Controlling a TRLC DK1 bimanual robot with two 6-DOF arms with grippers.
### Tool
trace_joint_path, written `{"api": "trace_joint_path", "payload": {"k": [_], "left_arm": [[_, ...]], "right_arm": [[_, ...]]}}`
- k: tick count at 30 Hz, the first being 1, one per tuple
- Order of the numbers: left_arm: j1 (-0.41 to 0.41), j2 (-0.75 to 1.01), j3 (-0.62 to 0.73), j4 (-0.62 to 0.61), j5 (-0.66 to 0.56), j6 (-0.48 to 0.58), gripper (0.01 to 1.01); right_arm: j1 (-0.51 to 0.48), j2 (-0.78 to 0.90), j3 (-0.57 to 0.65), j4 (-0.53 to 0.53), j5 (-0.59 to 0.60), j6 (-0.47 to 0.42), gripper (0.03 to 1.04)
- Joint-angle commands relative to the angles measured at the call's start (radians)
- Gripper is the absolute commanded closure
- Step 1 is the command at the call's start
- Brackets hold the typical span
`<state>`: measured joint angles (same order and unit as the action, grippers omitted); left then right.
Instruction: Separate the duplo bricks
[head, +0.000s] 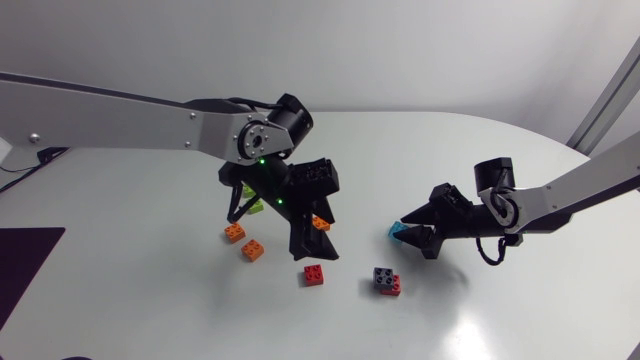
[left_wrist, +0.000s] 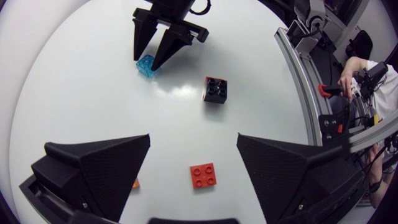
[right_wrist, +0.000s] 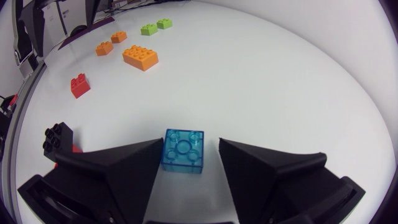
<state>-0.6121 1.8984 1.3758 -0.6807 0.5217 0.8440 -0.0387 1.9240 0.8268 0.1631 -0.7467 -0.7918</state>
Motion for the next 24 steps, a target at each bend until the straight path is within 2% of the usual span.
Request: {"api": "trace_joint_path", "payload": {"k": [1, 5, 10, 18, 24], "left_arm": [[-0.020, 0.031, -0.035, -0.008, 0.020, 0.000, 0.056], [-0.028, 0.033, -0.041, -0.003, 0.021, 0.003, 0.056], [0.018, 0.091, 0.002, 0.017, 0.018, 0.001, 0.062], [-0.060, 0.090, -0.015, 0.023, 0.015, -0.017, 0.077], [-0.113, 0.100, -0.037, 0.081, 0.015, -0.045, 0.105]], "right_arm": [[-0.001, 0.024, -0.020, -0.005, 0.007, 0.012, 0.22], [0.000, 0.003, -0.029, -0.011, 0.006, 0.014, 0.20], [-0.013, -0.086, -0.043, -0.048, -0.002, 0.014, 0.18], [-0.046, -0.264, -0.127, -0.065, -0.014, 0.002, 0.18], [-0.044, -0.346, -0.178, -0.096, -0.016, -0.017, 0.18]]}}
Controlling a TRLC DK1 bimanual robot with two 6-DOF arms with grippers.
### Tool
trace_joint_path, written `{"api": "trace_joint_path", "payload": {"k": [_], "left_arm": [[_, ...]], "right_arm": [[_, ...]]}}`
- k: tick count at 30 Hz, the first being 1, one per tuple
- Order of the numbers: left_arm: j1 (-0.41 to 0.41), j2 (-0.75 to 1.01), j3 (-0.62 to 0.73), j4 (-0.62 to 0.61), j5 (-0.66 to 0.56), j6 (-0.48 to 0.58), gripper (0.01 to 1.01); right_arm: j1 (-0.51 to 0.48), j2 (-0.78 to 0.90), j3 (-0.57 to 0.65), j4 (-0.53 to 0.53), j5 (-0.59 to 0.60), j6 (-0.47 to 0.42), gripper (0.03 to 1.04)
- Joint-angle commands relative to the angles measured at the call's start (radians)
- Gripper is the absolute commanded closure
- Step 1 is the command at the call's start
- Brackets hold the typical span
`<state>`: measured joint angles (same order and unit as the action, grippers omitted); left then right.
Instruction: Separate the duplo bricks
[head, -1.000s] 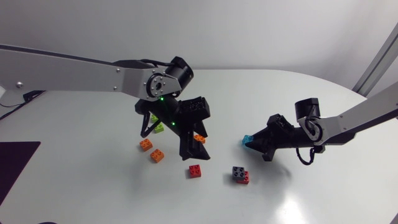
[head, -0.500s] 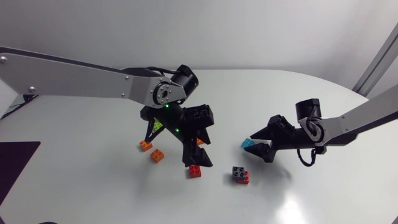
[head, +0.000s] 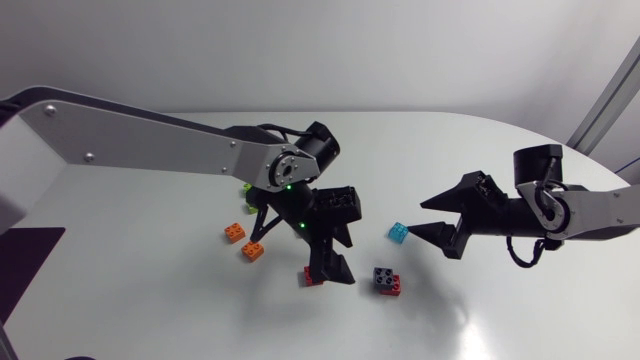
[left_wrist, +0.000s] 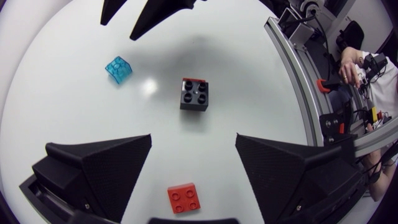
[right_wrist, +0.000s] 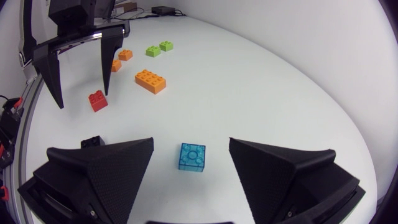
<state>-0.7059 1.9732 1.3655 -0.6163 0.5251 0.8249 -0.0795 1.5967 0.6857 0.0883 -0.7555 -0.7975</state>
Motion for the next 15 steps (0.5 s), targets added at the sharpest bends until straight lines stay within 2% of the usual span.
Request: {"api": "trace_joint_path", "payload": {"k": [1, 15], "left_arm": [[-0.029, 0.027, -0.029, 0.026, 0.010, -0.029, 0.105], [-0.104, 0.070, -0.003, 0.066, -0.054, -0.064, 0.123]], "right_arm": [[-0.003, -0.027, -0.043, -0.025, -0.007, -0.014, 0.18], [0.026, -0.135, -0.084, -0.081, -0.007, -0.023, 0.18]]}}
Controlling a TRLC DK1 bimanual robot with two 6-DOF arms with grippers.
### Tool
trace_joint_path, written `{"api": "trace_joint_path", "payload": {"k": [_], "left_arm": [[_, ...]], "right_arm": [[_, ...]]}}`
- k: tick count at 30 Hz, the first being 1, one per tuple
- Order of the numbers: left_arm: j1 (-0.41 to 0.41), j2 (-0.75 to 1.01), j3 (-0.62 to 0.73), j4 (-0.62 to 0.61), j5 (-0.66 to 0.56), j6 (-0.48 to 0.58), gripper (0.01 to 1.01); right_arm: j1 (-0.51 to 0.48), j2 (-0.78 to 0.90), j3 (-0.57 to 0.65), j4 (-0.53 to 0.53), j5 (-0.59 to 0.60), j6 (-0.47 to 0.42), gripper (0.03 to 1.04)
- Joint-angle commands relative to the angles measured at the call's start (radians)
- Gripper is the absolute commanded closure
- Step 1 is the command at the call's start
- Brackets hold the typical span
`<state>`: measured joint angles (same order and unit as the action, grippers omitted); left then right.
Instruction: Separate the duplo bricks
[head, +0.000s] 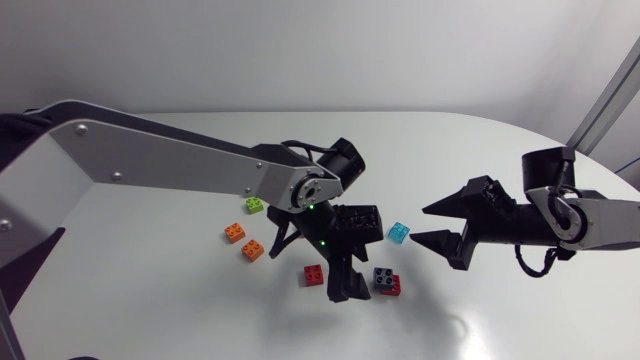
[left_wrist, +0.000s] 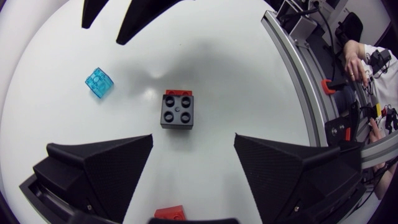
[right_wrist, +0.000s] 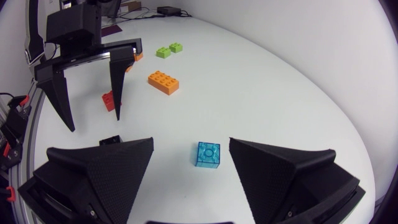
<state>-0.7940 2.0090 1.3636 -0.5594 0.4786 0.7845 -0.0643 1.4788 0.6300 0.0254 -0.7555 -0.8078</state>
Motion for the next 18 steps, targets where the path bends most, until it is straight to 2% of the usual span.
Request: {"api": "trace_joint_path", "payload": {"k": [1, 3, 18], "left_arm": [[-0.022, 0.042, 0.008, 0.009, -0.018, -0.027, 0.125], [-0.037, 0.059, 0.031, 0.007, -0.043, -0.039, 0.152], [-0.077, 0.134, 0.150, -0.002, -0.147, -0.064, 0.166]], "right_arm": [[0.012, -0.025, -0.033, -0.021, -0.007, -0.013, 0.18], [0.015, -0.034, -0.038, -0.024, -0.007, -0.013, 0.18], [0.008, -0.060, -0.061, -0.039, -0.030, -0.034, 0.18]]}}
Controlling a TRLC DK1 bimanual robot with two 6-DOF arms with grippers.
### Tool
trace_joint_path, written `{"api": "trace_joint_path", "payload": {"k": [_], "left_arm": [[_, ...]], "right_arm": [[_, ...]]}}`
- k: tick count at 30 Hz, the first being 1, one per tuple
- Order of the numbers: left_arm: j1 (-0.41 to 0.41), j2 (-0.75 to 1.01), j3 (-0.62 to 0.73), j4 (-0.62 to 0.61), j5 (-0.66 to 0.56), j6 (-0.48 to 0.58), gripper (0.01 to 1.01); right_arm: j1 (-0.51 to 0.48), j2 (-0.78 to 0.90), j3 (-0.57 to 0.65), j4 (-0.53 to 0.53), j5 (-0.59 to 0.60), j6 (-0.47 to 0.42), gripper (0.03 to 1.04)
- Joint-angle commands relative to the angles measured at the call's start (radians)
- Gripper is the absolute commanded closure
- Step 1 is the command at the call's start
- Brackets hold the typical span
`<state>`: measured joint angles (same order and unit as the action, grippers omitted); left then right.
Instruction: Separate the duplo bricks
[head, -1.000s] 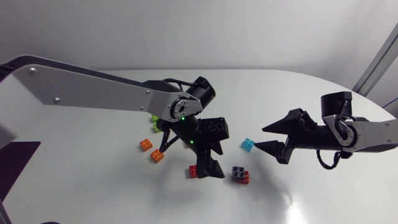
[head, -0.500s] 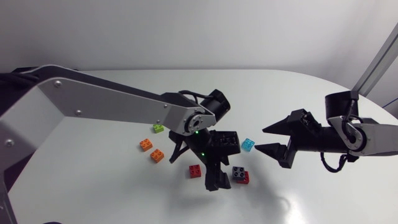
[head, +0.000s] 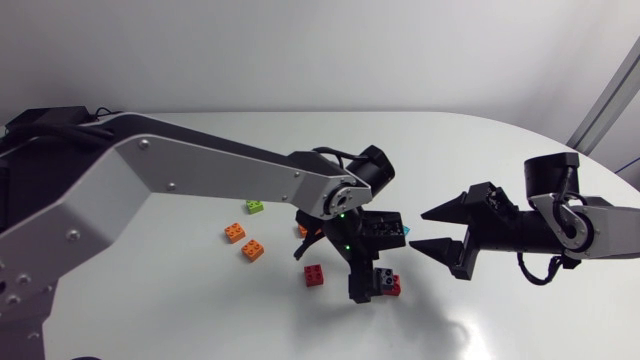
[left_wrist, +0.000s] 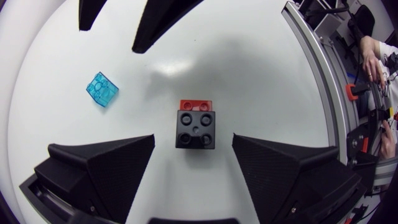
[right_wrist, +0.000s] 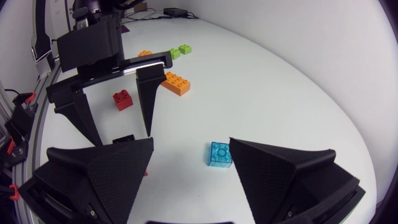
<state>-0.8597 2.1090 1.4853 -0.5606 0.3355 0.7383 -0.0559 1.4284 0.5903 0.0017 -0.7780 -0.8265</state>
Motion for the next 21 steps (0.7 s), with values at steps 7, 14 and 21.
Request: {"api": "trace_joint_path", "payload": {"k": [7, 14, 21], "left_arm": [[-0.018, 0.042, 0.035, -0.002, -0.012, -0.019, 0.387], [-0.032, 0.045, 0.036, -0.004, -0.038, -0.017, 0.654], [-0.036, 0.042, 0.027, -0.004, -0.047, -0.013, 0.693]], "right_arm": [[-0.002, -0.014, -0.021, -0.025, -0.010, -0.020, 0.18], [-0.012, -0.016, -0.032, -0.028, -0.021, -0.034, 0.18], [-0.019, -0.031, -0.047, -0.035, -0.026, -0.043, 0.18]]}}
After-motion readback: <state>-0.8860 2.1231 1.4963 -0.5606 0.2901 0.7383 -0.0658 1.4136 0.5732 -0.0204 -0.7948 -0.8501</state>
